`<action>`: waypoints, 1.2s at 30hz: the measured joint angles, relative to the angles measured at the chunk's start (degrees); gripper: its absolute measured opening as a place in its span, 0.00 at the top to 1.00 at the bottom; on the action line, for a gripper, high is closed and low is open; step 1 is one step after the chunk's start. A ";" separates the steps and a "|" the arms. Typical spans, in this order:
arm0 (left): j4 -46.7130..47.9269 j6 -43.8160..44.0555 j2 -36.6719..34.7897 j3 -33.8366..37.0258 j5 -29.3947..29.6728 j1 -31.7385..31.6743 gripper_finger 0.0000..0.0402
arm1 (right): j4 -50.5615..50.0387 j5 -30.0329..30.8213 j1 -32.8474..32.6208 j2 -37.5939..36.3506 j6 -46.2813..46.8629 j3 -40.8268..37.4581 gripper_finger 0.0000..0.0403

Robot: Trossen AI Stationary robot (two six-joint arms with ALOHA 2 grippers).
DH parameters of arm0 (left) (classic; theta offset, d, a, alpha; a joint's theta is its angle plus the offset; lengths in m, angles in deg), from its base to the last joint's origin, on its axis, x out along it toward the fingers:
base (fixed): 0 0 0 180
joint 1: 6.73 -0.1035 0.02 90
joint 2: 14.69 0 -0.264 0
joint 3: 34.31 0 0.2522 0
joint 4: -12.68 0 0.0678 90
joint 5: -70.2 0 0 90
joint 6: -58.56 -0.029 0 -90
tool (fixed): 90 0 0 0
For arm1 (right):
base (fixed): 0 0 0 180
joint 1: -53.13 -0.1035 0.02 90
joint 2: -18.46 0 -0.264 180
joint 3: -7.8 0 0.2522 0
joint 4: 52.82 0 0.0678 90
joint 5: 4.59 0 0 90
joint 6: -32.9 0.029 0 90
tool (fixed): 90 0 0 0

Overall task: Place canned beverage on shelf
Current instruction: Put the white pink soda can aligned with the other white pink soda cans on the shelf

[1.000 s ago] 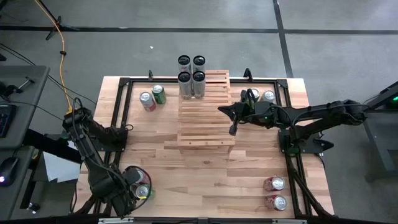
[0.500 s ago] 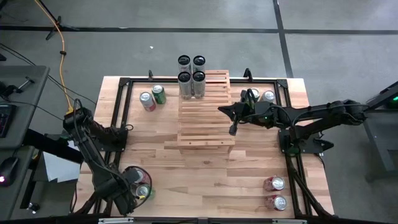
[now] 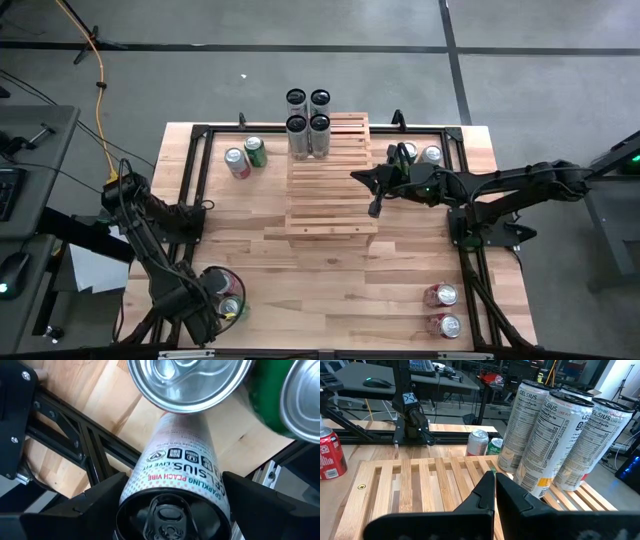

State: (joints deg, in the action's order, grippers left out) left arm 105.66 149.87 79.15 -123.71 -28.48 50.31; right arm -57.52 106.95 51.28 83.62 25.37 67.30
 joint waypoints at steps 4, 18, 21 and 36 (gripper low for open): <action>-0.04 -0.02 -0.01 -0.07 0.12 0.00 0.30 | 0.00 0.00 0.00 0.00 0.00 0.00 1.00; 1.12 -16.15 -0.06 -2.47 -6.50 -0.81 0.40 | 0.33 0.00 -0.02 0.00 -0.02 0.00 1.00; 3.95 -18.18 -0.67 -5.87 -6.67 -1.29 0.39 | 0.59 0.00 0.00 0.00 -0.02 0.00 1.00; 5.08 -17.93 -10.42 -27.61 17.11 -3.27 0.39 | 0.70 0.00 0.00 0.00 -0.02 0.00 1.00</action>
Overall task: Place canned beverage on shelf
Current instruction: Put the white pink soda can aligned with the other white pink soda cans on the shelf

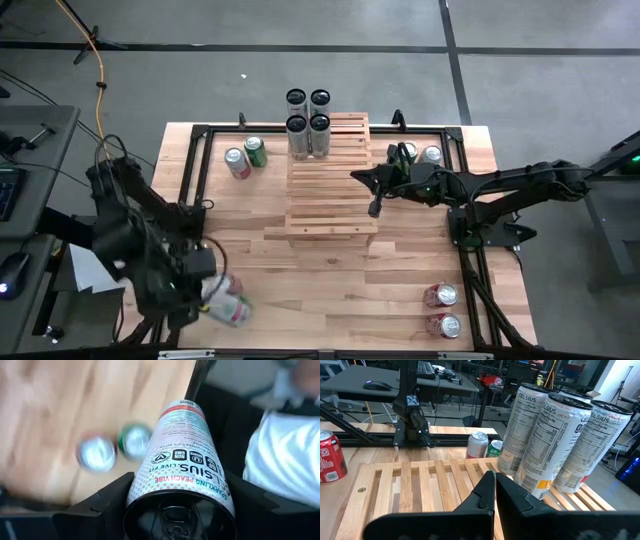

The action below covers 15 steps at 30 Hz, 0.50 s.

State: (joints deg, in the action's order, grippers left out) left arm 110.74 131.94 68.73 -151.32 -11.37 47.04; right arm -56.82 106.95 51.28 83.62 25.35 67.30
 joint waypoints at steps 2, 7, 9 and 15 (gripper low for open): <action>0.41 -3.30 -1.35 -0.74 3.78 -0.88 0.39 | 0.02 0.00 -0.02 0.00 0.00 0.00 1.00; 5.21 -18.30 -4.09 -0.80 17.86 -3.73 0.39 | 1.64 -0.04 -0.02 0.00 0.00 0.00 1.00; 6.18 -25.87 -4.71 -0.38 27.54 -5.18 0.39 | 2.96 -0.34 -0.02 0.00 0.00 0.00 1.00; 0.89 -44.25 -7.47 5.86 47.25 -10.23 0.38 | 7.11 -9.64 -0.02 0.16 0.20 0.00 1.00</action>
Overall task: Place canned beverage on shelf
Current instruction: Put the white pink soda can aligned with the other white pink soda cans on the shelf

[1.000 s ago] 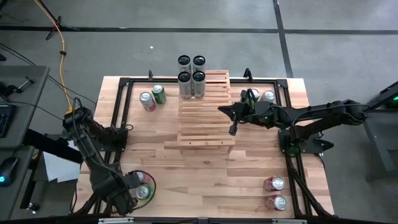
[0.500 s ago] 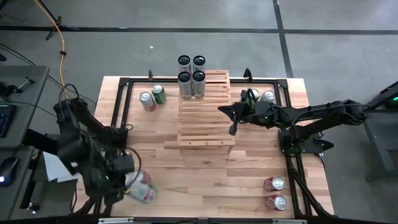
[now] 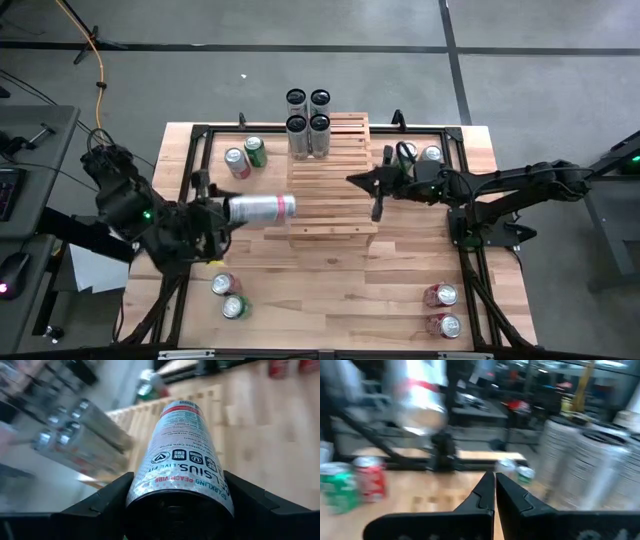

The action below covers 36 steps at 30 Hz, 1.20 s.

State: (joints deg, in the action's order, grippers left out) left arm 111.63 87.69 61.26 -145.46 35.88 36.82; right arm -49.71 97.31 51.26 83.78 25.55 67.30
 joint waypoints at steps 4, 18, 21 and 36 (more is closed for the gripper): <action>-10.43 -5.98 -4.58 12.04 3.16 -3.23 0.38 | 1.22 -7.68 0.00 0.00 2.83 0.02 1.00; -84.30 -46.61 -28.14 60.16 -11.15 -15.13 0.38 | 9.79 -11.28 -0.04 2.83 6.19 0.94 0.74; -90.09 -51.57 -29.49 63.33 -14.70 -17.32 0.38 | 5.86 -9.37 -0.10 5.78 8.49 3.70 0.54; -89.44 -55.75 -27.82 65.75 -15.92 -18.00 0.38 | -39.65 -6.09 -1.24 19.66 12.67 37.65 0.03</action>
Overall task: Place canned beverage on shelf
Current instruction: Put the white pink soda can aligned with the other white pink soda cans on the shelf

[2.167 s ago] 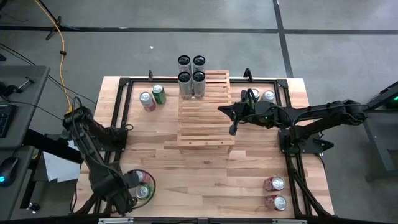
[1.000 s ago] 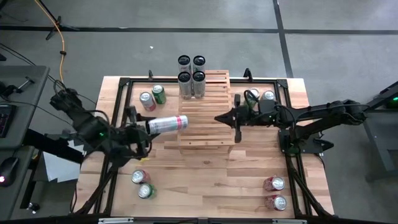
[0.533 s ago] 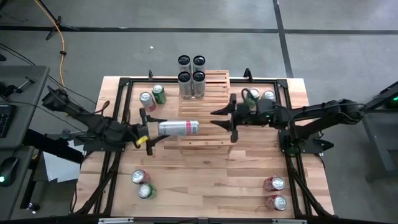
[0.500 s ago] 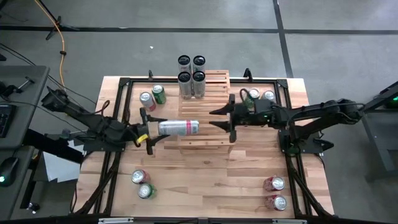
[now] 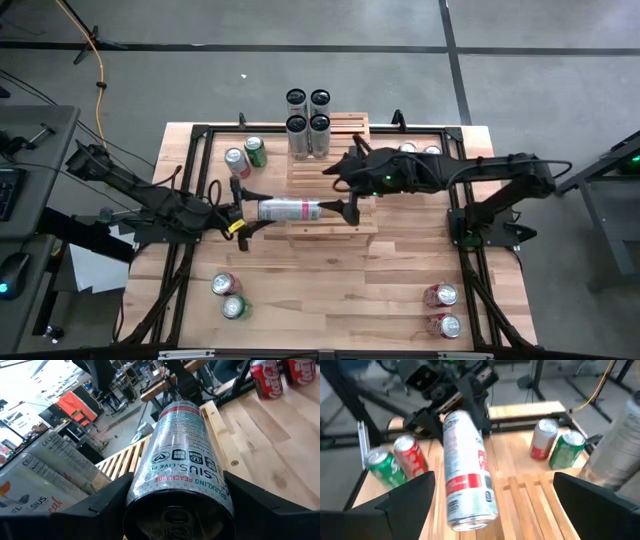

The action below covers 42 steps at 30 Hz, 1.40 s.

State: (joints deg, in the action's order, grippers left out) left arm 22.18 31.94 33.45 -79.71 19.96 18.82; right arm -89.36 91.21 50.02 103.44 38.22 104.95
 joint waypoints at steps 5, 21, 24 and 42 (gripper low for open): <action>-4.50 -0.27 2.52 0.00 5.19 0.06 0.38 | -13.09 1.28 -2.76 4.82 -0.29 10.24 0.03; -13.76 32.32 -1.17 -3.23 7.17 0.04 0.38 | -30.83 53.24 -16.98 19.45 -14.87 27.41 0.03; -12.44 33.87 -1.00 -3.21 7.22 0.04 0.38 | -28.46 64.29 -18.25 21.75 -19.13 27.46 0.03; -12.23 33.90 -0.26 -3.19 10.94 -0.20 0.38 | -4.10 79.57 -16.19 32.47 -55.80 27.46 0.03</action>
State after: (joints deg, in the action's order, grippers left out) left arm 9.95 65.84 33.18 -82.90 30.90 18.62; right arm -93.46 170.78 33.83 135.90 -17.59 132.41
